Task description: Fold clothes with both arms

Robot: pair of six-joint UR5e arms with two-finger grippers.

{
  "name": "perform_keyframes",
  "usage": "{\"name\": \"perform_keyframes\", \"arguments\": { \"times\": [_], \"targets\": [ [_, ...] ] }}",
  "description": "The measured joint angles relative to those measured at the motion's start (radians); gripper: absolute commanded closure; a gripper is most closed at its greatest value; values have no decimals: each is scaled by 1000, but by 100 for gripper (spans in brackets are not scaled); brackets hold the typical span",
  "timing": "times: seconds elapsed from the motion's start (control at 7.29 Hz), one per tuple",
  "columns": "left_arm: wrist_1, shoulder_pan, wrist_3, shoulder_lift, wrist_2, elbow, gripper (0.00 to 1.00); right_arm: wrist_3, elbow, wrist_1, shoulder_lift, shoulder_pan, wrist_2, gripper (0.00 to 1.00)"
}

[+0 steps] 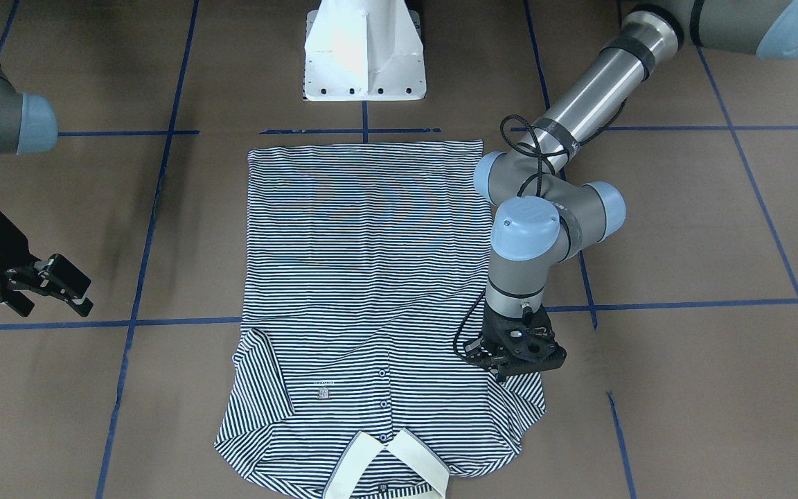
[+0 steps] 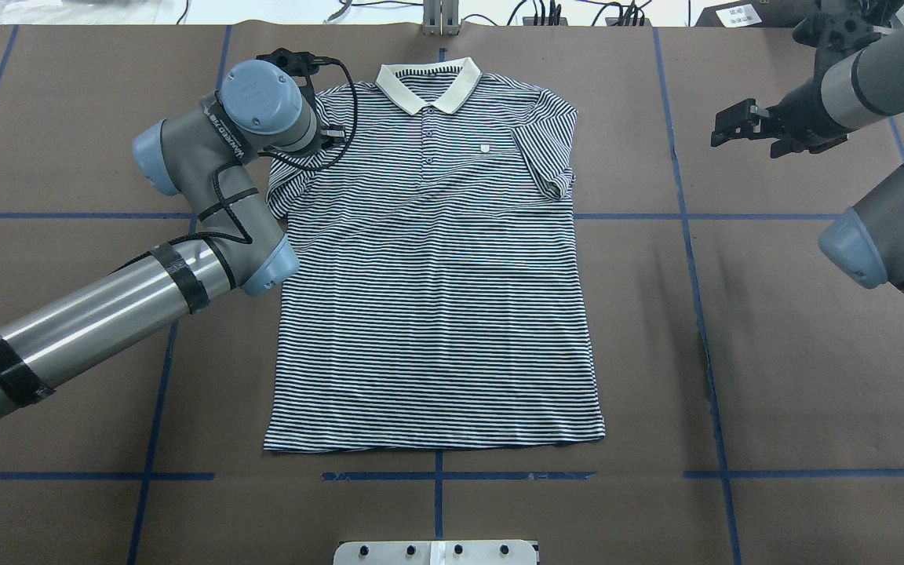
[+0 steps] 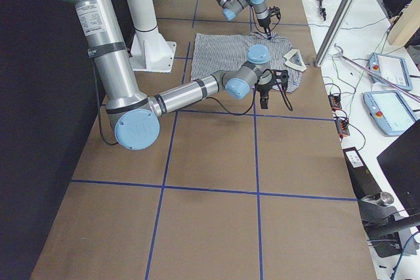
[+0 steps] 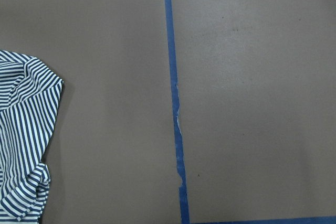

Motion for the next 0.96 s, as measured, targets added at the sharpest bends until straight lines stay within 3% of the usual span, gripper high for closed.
{"name": "perform_keyframes", "arguments": {
  "times": [0.69,0.96],
  "targets": [
    [86,-7,5,-29,-6,-90,100,-1,1,1,-4,0,1,0],
    [95,-3,-10,-81,-4,-32,100,0,2,1,-7,0,2,0]
  ]
}}
